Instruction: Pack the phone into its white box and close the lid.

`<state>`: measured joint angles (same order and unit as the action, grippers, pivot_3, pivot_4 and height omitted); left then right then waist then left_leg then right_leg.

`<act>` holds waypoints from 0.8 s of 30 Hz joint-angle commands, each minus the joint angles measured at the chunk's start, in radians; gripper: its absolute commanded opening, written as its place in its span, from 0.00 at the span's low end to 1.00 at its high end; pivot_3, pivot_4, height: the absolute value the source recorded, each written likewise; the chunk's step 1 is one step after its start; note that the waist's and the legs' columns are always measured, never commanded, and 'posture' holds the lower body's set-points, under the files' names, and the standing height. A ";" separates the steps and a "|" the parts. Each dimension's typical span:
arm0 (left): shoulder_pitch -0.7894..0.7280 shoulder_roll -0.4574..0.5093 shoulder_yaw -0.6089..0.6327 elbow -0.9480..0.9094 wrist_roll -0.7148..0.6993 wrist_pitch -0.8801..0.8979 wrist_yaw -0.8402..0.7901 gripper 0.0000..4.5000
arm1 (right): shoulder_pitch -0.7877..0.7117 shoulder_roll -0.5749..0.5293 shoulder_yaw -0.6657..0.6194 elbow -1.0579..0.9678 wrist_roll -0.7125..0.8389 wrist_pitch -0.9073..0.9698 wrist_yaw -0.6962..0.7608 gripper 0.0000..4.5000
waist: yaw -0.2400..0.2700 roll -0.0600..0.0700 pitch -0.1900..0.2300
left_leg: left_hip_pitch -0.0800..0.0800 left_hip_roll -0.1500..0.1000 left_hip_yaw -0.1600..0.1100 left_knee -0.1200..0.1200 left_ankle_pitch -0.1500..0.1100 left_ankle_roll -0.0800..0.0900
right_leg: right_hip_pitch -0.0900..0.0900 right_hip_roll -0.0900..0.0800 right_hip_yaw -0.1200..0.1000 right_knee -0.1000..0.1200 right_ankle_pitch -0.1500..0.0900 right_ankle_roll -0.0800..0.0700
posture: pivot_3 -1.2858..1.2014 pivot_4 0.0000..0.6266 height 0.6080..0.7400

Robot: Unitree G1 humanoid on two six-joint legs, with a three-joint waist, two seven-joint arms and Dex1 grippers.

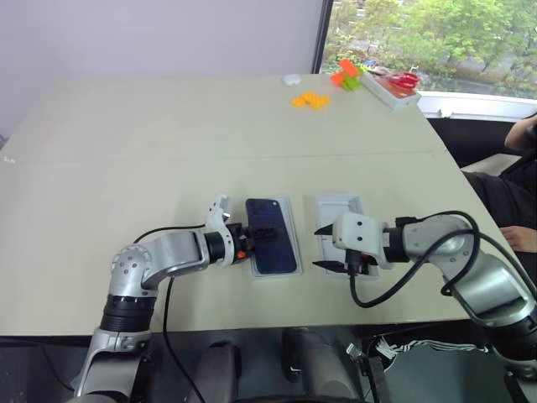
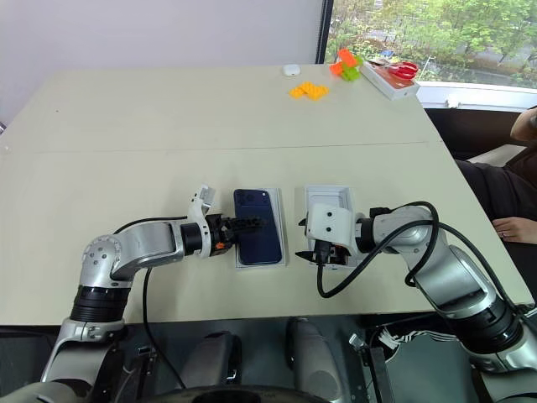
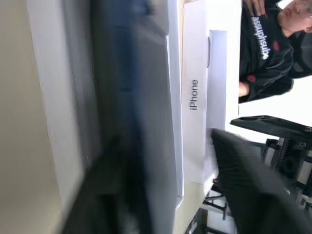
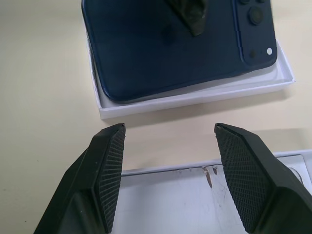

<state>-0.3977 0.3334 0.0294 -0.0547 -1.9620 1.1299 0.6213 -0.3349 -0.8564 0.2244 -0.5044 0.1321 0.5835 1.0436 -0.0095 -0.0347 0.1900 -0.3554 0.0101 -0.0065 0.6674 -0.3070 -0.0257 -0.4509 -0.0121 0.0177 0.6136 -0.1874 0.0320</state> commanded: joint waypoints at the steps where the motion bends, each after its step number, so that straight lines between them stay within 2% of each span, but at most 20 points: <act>1: -0.007 0.008 0.008 -0.020 -0.010 0.011 -0.007 0.98 | -0.011 -0.014 -0.023 -0.019 0.007 -0.010 -0.004 0.68 | -0.001 0.000 0.000 | 0.000 0.000 0.000 0.000 0.000 0.000 | 0.000 0.000 0.000 0.000 0.000 0.000 | 0.52 0.24 0.90; 7: -0.015 0.033 0.030 -0.036 -0.010 0.026 -0.021 0.98 | -0.012 -0.012 -0.023 -0.019 0.009 -0.009 -0.005 0.68 | -0.002 0.000 0.000 | 0.000 0.000 0.000 0.000 0.000 0.000 | 0.001 0.000 0.000 0.000 -0.001 0.001 | 0.52 0.24 0.90; 20: -0.046 0.202 0.044 -0.093 -0.010 0.070 -0.145 0.98 | -0.033 0.013 0.002 0.007 0.004 -0.026 -0.008 0.68 | -0.001 0.000 0.000 | 0.000 0.000 0.000 0.000 0.000 0.000 | 0.000 0.000 -0.001 -0.001 -0.001 0.001 | 0.52 0.24 0.90; 24: -0.029 0.309 0.050 -0.133 -0.010 0.090 -0.213 0.98 | -0.041 0.015 0.004 0.014 0.005 -0.030 -0.006 0.68 | -0.004 0.000 0.000 | 0.000 0.000 0.000 0.000 0.000 0.000 | 0.000 0.000 0.000 -0.001 -0.001 0.001 | 0.52 0.24 0.90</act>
<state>-0.4242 0.6035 0.0552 -0.1389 -1.9654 1.2070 0.4517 -0.3604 -0.8430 0.2338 -0.4801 0.1326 0.5682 1.0379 -0.0136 -0.0350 0.1902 -0.3553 0.0103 -0.0069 0.6669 -0.3069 -0.0258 -0.4506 -0.0120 0.0172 0.6128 -0.1882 0.0329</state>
